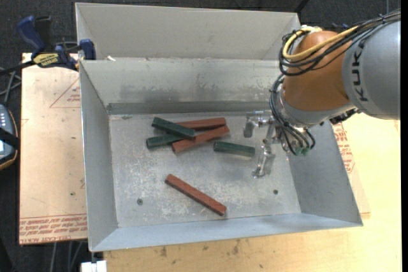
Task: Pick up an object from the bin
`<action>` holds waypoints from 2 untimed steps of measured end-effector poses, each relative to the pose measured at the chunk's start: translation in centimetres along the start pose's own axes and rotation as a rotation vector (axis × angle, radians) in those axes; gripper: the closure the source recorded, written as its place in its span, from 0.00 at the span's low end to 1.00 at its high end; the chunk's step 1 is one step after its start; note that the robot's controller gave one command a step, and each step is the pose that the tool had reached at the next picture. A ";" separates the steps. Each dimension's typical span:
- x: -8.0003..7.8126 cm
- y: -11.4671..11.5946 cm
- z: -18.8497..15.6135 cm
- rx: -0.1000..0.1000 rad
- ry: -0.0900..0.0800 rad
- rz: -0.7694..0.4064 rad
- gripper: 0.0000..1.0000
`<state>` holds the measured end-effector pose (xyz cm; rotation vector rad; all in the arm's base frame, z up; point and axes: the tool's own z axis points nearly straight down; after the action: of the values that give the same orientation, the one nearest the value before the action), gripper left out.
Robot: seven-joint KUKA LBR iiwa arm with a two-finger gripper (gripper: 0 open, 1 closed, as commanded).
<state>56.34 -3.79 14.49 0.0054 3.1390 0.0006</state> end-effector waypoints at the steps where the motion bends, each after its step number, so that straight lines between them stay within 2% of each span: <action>1: 1.0 -0.3 3.9 -0.002 0.007 -0.047 0.00; 2: -4.8 -0.5 7.3 -0.001 -0.001 0.053 1.00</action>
Offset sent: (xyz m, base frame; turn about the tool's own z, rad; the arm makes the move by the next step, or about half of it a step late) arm 0.0461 -0.0060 -0.0743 0.0529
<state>61.16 -4.30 7.18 0.0879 3.1366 0.0025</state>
